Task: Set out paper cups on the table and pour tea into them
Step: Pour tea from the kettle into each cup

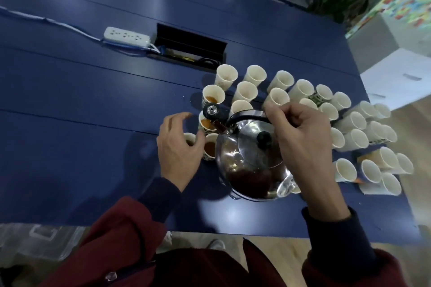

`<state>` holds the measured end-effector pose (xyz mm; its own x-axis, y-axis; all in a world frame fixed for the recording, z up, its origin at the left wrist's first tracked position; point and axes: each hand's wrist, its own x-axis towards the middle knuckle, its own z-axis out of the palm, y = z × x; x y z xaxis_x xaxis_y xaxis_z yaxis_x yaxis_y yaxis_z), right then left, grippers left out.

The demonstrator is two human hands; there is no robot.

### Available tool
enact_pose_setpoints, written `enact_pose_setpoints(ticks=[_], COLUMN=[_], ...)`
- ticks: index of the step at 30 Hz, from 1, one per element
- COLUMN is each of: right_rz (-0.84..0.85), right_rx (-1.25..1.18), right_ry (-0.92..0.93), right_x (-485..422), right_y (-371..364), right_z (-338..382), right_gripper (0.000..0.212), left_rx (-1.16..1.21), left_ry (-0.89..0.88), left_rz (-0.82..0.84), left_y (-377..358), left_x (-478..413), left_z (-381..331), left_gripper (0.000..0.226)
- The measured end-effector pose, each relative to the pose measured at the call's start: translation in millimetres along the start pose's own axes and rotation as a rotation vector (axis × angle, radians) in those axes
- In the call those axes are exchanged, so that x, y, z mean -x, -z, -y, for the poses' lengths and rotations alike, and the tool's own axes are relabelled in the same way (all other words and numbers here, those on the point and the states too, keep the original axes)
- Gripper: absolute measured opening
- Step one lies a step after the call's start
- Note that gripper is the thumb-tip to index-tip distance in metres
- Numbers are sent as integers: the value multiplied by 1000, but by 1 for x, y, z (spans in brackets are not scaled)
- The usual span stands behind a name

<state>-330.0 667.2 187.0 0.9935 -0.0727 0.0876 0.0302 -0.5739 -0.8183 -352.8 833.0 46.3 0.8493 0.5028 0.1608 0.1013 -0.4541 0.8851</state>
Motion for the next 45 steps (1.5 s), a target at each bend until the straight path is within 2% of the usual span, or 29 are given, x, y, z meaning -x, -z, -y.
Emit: enact_pose_setpoints(ticks=[3, 6, 11, 17, 21, 25, 30, 36, 41, 45], right_rz=[-42, -62, -112, -166, -205, -297, -438, -550, -673, -699], right_rx=[-63, -116, -185, -211, -292, -389, -451, -429, -464, -485], right_ry=[15, 20, 3, 7, -9, -48, -81, -126, -178, -236], right_x=[4, 6, 10, 16, 28, 39, 46, 42, 33, 29], right_y=[22, 52, 110, 184, 236, 281, 308, 335, 358, 377], right_z=[-12, -29, -58, -95, -122, -147, -169, -181, -190, -199], right_gripper=[43, 41, 41, 40, 36, 36, 41, 34, 30, 34], left_rx=[102, 177, 185, 157, 89, -8, 62, 282, 452, 535], left_ry=[-181, -408, -625, -699, -821, -961, -933, -795, -671, -561], left_rz=[-109, -92, 201, 483, 545, 598, 743, 828, 858, 966], left_y=[-4, -19, -62, -112, -153, -198, -237, -278, -302, -318], left_x=[5, 17, 43, 85, 113, 129, 145, 157, 159, 158], left_z=[-40, -85, -143, -193, -222, -260, -283, -294, -315, -330], left_gripper=[20, 13, 16, 35, 43, 40, 23, 33, 32, 30])
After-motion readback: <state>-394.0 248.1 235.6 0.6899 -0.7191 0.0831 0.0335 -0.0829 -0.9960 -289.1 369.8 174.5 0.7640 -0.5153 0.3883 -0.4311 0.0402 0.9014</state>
